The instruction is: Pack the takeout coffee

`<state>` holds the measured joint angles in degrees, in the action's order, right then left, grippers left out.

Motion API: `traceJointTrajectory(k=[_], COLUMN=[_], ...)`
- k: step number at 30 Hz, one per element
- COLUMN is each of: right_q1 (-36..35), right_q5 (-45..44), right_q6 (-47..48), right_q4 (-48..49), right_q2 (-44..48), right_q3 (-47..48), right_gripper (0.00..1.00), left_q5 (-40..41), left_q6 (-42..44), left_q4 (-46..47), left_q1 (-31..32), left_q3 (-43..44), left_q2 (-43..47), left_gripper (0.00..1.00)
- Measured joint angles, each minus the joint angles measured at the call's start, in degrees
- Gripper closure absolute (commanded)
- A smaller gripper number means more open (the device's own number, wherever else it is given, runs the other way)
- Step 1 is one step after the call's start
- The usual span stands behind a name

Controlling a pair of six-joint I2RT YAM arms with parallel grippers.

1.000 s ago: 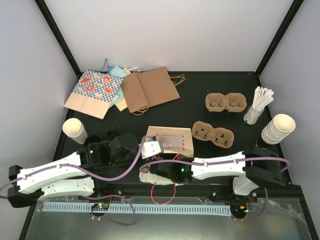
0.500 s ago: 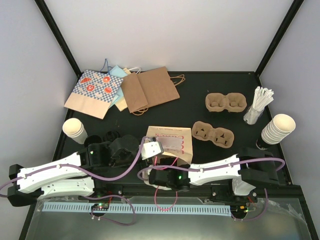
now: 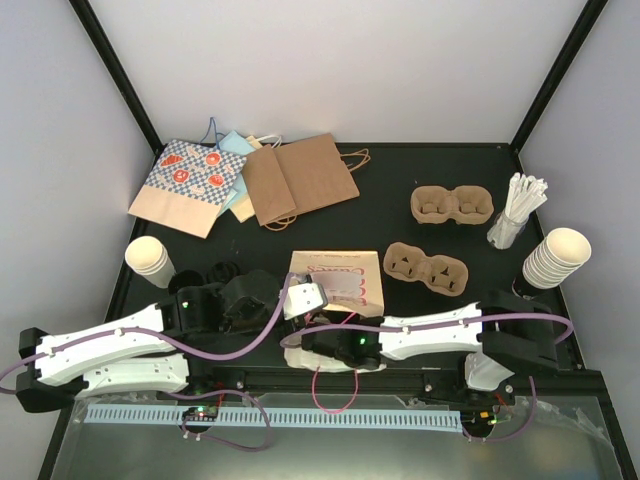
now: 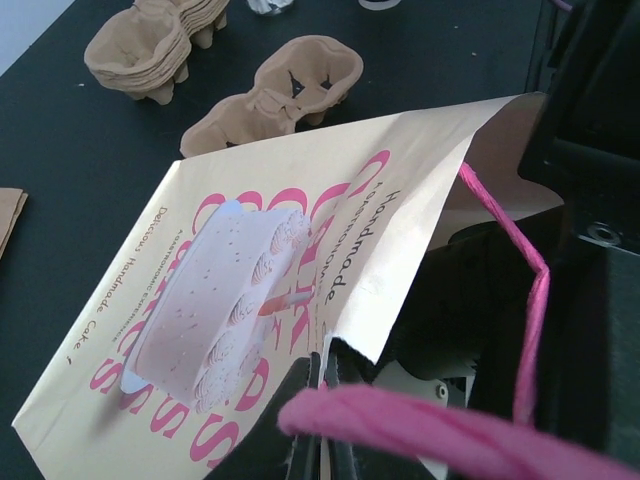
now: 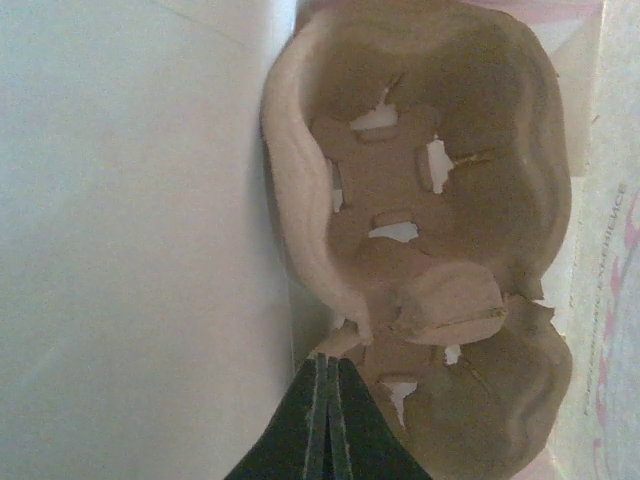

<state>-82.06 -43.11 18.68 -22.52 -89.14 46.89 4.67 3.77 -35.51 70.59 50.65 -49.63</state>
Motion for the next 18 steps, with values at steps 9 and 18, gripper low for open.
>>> traceJointTrajectory(k=[9, 18], right_q1=[2.2, 3.1], right_q5=[-0.3, -0.2], right_q6=[4.9, 10.7], right_q4=[4.5, 9.2], right_q2=[0.0, 0.0], right_q3=[0.1, 0.3], right_gripper=[0.99, 0.99], left_q5=[0.0, 0.8], left_q6=[-0.9, -1.9], left_q4=[0.0, 1.4], left_q1=[0.0, 0.0], left_q3=[0.6, 0.7], left_q2=[0.0, 0.2], left_gripper=[0.96, 0.96])
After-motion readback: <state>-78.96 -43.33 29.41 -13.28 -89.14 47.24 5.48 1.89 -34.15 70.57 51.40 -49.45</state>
